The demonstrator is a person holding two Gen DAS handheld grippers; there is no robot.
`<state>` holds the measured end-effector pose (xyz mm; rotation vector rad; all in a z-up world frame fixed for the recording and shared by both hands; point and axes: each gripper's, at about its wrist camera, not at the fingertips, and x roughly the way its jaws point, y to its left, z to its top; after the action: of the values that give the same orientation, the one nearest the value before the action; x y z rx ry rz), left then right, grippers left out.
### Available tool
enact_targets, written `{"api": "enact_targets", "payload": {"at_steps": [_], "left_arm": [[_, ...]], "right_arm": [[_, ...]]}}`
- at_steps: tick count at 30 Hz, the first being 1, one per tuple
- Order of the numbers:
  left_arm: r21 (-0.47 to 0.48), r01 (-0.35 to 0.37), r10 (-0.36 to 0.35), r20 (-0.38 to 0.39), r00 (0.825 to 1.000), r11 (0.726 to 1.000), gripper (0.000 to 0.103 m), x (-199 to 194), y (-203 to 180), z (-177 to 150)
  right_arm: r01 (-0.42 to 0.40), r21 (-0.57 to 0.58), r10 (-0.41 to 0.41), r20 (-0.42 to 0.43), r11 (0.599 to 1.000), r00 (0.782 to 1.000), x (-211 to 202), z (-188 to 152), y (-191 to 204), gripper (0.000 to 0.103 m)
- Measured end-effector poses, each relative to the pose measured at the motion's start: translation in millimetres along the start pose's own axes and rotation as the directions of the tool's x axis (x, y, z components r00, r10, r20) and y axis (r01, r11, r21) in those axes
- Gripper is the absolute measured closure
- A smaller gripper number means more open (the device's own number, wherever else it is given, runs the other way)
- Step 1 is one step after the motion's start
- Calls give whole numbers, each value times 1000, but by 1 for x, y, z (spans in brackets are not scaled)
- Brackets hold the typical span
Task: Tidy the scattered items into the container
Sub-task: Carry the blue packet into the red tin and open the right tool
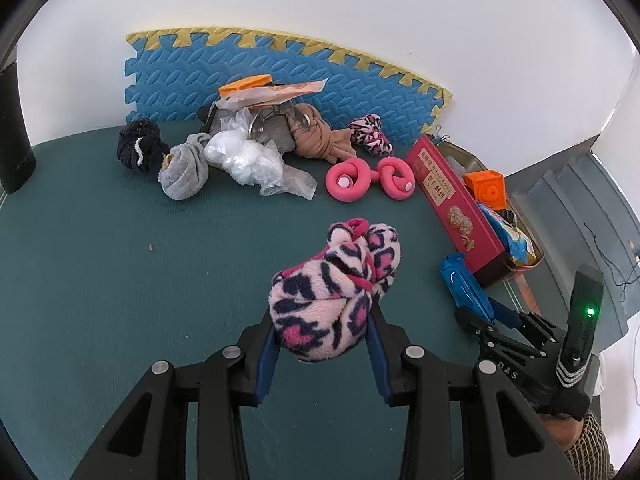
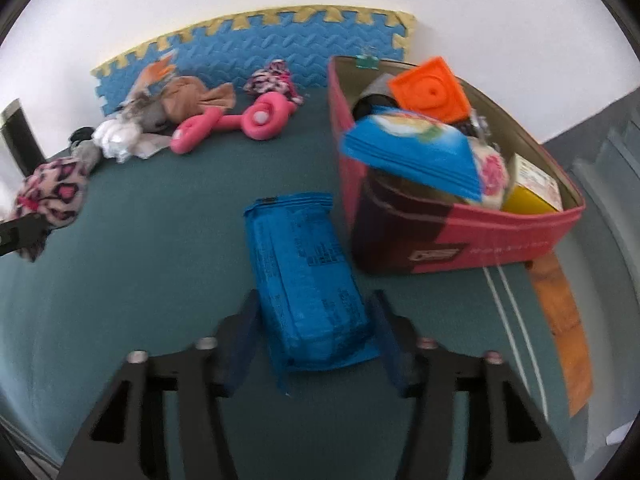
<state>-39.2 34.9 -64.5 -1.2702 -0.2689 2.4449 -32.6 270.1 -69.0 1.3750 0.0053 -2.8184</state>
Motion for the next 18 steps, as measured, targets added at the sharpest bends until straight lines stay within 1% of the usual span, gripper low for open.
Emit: {"api": "enact_targets", "payload": {"at_steps": [2, 4, 7, 10, 12, 14, 15, 18], "left_arm": [[4, -1, 1, 1, 1000, 1000, 62, 0, -1, 0], [5, -3, 2, 2, 1000, 1000, 62, -1, -1, 0], [2, -5, 5, 1, 1000, 1000, 62, 0, 0, 0], [-1, -6, 6, -2, 1000, 1000, 62, 1, 0, 0], [0, -4, 4, -3, 1000, 1000, 62, 2, 0, 0], [2, -3, 3, -5, 1000, 1000, 62, 3, -1, 0], [3, -3, 3, -6, 1000, 1000, 62, 3, -2, -1], [7, -3, 3, -9, 1000, 1000, 62, 4, -4, -1]], "right_arm": [[-37, 14, 37, 0, 999, 999, -3, -1, 0, 53], [-95, 47, 94, 19, 994, 995, -12, 1, 0, 54], [-153, 85, 145, 87, 985, 986, -34, 9, -2, 54], [-187, 112, 165, 182, 976, 969, -64, 19, -9, 54], [-193, 138, 157, 236, 972, 959, -78, 25, -15, 54], [-173, 185, 115, 287, 967, 951, -90, 31, -27, 54], [-154, 207, 88, 295, 966, 951, -89, 34, -33, 54], [-100, 244, 29, 279, 965, 960, -77, 41, -48, 54]]}}
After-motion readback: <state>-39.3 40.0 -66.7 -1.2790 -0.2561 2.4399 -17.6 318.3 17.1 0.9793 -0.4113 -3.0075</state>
